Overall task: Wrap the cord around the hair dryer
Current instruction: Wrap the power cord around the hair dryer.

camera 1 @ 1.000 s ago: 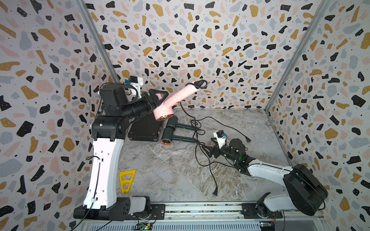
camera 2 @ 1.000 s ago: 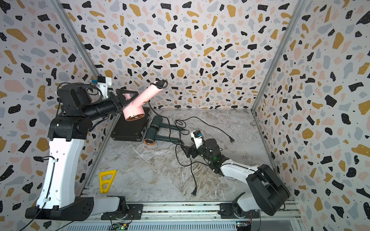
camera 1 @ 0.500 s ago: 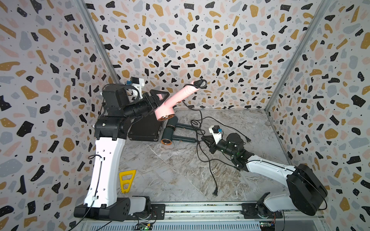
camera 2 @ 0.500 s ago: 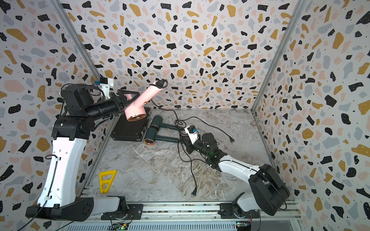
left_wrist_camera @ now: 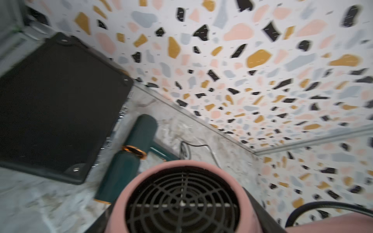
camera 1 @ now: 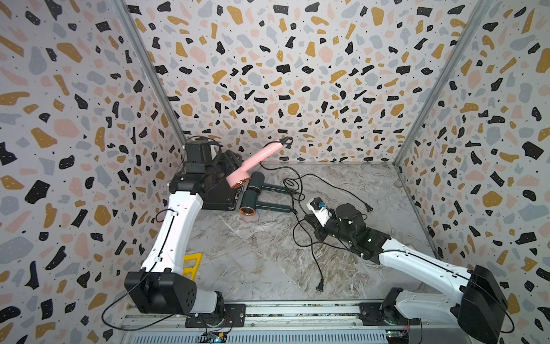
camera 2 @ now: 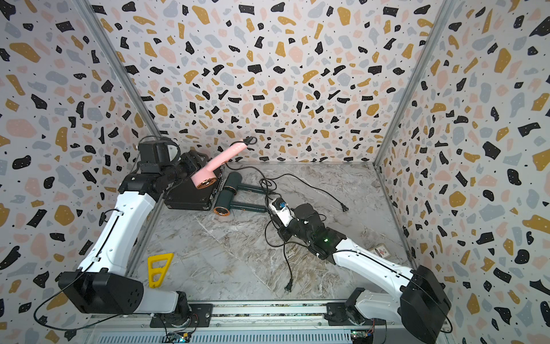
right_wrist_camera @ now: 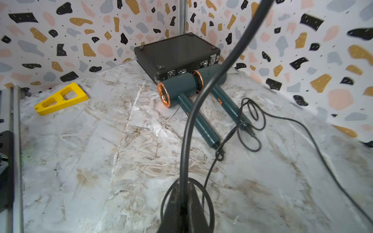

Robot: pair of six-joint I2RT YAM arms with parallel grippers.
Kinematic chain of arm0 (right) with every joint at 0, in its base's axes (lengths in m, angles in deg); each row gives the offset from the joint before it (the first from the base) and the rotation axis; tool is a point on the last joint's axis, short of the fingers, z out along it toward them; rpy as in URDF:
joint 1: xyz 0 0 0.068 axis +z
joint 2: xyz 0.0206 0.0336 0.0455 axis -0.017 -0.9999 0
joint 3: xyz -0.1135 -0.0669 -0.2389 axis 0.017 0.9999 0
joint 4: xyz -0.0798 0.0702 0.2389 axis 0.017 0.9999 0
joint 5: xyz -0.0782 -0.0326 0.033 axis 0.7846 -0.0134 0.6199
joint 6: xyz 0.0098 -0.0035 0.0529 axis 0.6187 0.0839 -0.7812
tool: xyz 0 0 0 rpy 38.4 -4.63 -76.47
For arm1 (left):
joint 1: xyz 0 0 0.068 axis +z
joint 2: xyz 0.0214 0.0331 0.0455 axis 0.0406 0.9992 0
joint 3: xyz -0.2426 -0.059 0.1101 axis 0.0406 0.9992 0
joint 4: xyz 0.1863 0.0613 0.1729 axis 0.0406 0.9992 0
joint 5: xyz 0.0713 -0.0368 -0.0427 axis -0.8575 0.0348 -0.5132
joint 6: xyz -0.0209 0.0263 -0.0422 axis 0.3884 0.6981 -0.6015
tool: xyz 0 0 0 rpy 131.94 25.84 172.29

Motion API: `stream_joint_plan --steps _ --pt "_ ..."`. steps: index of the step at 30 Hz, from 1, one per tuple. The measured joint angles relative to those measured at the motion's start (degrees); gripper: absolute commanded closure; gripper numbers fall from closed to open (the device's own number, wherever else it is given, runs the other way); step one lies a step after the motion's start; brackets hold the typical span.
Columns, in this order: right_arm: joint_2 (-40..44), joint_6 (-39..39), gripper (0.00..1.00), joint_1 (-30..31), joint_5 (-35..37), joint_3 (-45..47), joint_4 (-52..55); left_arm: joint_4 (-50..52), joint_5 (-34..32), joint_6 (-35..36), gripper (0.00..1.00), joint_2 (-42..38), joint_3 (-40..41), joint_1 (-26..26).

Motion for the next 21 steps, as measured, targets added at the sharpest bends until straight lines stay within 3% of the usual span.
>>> stream_joint_plan --steps 5,11,16,21 --pt "0.0 6.4 1.00 0.2 4.8 -8.3 7.3 2.8 -8.6 7.5 1.00 0.7 3.8 -2.8" --pt "-7.7 15.6 1.00 -0.2 11.0 -19.7 11.9 7.5 -8.7 16.5 1.00 0.3 4.1 -8.7" --pt "-12.5 18.0 1.00 -4.0 12.5 -23.4 14.4 10.7 0.1 21.9 1.00 -4.9 7.9 -10.1" --pt "-14.0 14.4 1.00 -11.1 9.7 -23.1 14.6 4.7 19.1 16.7 1.00 -13.5 14.8 -7.1"
